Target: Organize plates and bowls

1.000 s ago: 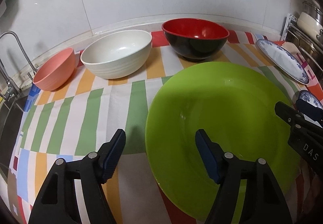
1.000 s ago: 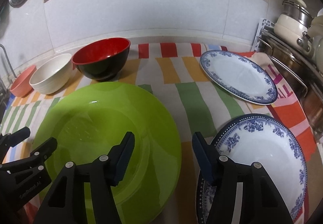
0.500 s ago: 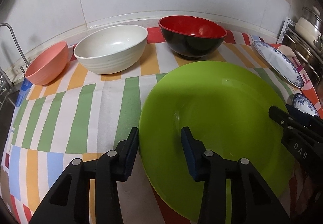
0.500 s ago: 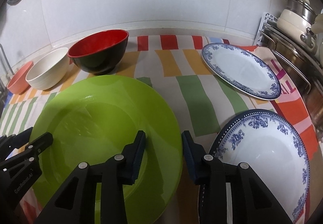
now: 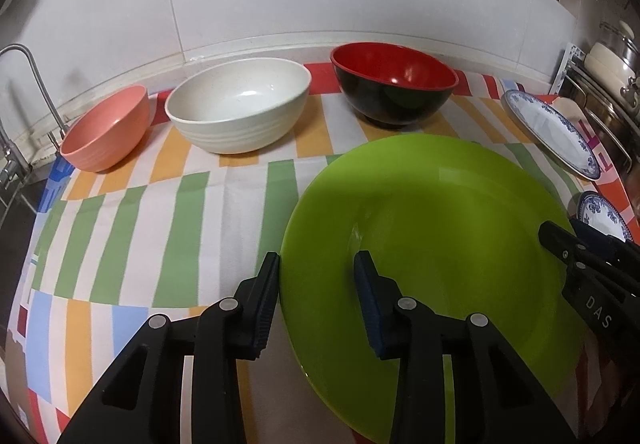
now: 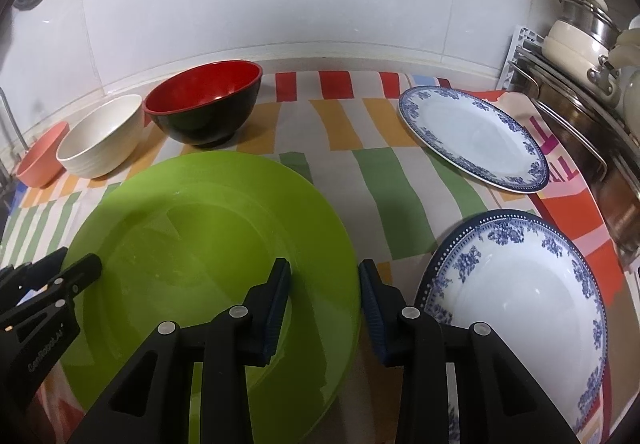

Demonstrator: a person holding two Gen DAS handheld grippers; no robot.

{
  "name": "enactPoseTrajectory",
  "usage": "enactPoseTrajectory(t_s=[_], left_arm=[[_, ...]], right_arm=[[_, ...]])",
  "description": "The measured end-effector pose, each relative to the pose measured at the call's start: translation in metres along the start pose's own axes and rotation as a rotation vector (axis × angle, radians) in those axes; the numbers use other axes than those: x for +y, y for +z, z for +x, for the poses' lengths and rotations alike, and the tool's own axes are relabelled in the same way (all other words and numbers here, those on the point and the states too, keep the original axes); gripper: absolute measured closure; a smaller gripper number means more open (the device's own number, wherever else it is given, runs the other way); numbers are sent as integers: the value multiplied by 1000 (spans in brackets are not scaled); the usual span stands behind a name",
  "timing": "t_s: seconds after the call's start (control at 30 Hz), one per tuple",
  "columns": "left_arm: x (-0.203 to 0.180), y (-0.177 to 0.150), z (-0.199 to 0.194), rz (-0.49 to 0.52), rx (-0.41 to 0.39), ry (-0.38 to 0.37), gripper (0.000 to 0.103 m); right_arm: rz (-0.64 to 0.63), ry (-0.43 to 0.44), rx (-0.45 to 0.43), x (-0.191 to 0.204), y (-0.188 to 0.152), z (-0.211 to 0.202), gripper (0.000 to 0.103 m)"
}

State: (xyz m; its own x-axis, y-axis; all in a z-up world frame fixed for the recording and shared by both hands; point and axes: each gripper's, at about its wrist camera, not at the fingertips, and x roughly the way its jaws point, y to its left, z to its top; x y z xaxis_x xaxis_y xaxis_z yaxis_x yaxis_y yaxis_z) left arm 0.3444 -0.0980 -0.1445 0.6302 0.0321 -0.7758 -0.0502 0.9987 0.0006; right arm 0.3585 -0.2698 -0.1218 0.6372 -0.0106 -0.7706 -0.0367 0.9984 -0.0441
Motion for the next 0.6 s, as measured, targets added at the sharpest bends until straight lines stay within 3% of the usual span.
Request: enactPoseTrajectory(t_s=[0.3, 0.6], left_arm=[[27, -6, -14, -7, -25, 0, 66], [74, -17, -35, -41, -33, 35, 66]], right_arm=[[-18, -4, -14, 21, 0, -13, 67], [-50, 31, -20, 67, -1, -28, 67]])
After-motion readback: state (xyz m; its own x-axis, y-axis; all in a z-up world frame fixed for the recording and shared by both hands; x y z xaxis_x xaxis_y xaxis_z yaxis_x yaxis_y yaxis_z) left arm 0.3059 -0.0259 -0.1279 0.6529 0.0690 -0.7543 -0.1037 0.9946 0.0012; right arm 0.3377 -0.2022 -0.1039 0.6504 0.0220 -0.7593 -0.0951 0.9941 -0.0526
